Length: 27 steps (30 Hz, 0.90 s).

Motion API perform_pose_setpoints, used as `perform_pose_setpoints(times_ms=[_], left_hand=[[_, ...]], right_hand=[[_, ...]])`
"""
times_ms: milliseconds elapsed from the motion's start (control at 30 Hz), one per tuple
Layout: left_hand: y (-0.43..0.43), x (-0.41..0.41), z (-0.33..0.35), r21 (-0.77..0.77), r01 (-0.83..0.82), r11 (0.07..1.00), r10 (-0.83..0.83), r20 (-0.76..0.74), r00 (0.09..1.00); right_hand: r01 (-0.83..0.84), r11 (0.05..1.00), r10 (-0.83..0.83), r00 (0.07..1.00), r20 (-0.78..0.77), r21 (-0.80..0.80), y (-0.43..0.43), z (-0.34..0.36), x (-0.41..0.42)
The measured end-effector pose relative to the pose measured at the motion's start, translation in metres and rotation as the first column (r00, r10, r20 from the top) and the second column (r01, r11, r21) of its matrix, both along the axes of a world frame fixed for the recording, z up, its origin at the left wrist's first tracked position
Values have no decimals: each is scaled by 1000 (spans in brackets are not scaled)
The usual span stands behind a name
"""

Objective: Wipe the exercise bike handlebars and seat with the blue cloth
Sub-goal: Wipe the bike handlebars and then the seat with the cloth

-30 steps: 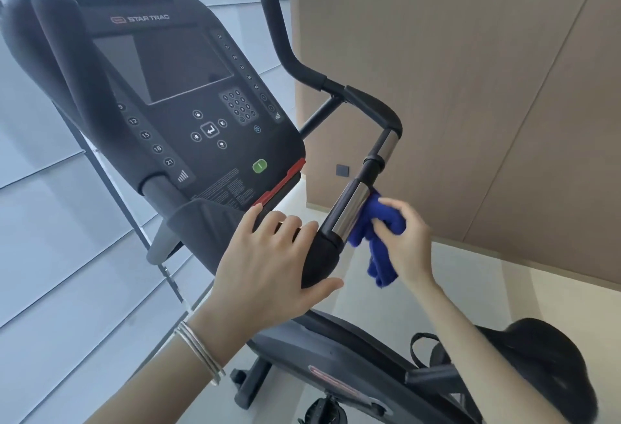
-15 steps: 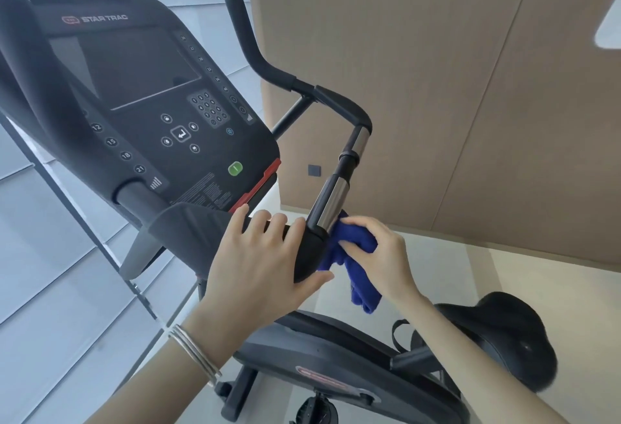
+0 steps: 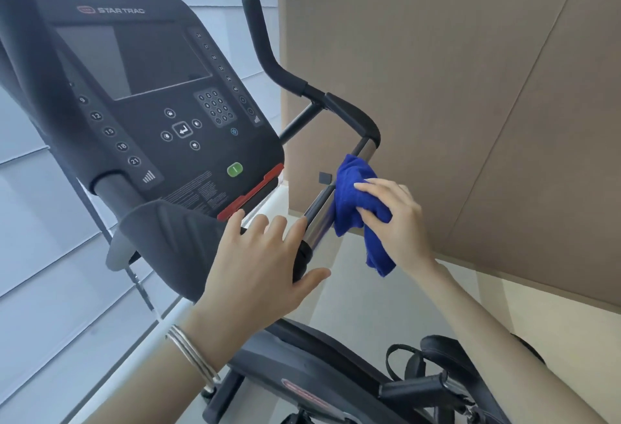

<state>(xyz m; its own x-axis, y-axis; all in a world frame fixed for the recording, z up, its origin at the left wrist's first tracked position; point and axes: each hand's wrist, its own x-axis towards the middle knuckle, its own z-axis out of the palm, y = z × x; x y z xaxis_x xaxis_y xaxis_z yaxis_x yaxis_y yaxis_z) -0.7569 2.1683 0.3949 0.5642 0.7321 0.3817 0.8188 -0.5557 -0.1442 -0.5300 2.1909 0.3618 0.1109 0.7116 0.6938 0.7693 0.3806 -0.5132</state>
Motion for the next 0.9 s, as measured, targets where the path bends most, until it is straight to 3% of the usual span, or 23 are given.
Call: perform_pose_setpoints(times_ms=[200, 500, 700, 900], left_hand=[[13, 39, -2, 4, -137, 991, 137, -13, 990], [45, 104, -1, 3, -301, 954, 301, -16, 954], [73, 128, -6, 27, -336, 941, 337, -54, 940], [93, 140, -2, 83, -276, 958, 279, -26, 960]], right_hand=[[-109, 993, 114, 989, 94, -55, 63, 19, 35], [-154, 979, 159, 987, 27, -136, 137, 39, 103], [-388, 915, 402, 902, 157, -108, 130, 14, 117], [-327, 935, 333, 943, 21, -137, 159, 27, 139]])
